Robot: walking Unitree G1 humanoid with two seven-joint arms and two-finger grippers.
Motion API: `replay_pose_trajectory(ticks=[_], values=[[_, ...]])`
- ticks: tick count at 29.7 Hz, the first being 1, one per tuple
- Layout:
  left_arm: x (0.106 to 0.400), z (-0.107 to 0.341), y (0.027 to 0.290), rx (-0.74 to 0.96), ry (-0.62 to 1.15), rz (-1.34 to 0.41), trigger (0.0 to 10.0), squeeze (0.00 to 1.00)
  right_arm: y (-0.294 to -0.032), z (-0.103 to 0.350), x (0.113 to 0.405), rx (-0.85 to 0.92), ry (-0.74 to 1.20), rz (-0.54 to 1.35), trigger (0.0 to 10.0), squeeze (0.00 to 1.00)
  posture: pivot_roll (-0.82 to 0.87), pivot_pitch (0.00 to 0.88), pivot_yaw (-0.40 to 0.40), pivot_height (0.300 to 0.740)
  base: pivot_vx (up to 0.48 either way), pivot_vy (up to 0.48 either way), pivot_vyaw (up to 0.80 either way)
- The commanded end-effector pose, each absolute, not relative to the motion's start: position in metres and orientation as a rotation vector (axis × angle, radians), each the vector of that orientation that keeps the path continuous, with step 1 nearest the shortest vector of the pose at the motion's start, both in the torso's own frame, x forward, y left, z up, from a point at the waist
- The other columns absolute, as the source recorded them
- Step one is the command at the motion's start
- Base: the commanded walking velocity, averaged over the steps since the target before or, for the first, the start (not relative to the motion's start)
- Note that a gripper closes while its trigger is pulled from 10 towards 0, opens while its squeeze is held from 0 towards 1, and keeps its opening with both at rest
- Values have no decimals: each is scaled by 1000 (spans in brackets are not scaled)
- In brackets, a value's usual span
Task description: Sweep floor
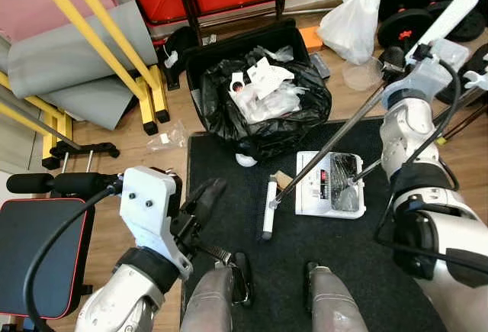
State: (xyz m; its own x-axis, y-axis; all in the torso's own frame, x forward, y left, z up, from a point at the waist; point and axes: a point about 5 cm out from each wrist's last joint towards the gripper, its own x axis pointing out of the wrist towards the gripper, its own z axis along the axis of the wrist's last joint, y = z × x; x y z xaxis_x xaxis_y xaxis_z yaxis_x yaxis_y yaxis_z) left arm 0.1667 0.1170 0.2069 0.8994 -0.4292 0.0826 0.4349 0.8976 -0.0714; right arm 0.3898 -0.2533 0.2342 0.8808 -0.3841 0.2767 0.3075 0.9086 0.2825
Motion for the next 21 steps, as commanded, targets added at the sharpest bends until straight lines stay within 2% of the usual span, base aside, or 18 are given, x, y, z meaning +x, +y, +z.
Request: replay_pose_trajectory(ticks=[1, 11, 21], values=[[168, 202, 123, -91, -30, -359, 10000, 0, -255, 252, 387, 162, -400, -364, 10000, 0, 3, 377, 107, 740, 0, 0, 0], [175, 200, 120, -108, -32, -367, 10000, 0, -244, 318, 381, 102, -595, -339, 10000, 0, -29, 357, 95, 740, 0, 0, 0], [179, 200, 120, -111, -37, -364, 10000, 0, -237, 331, 380, 135, -601, -308, 10000, 0, -43, 339, 89, 740, 0, 0, 0]])
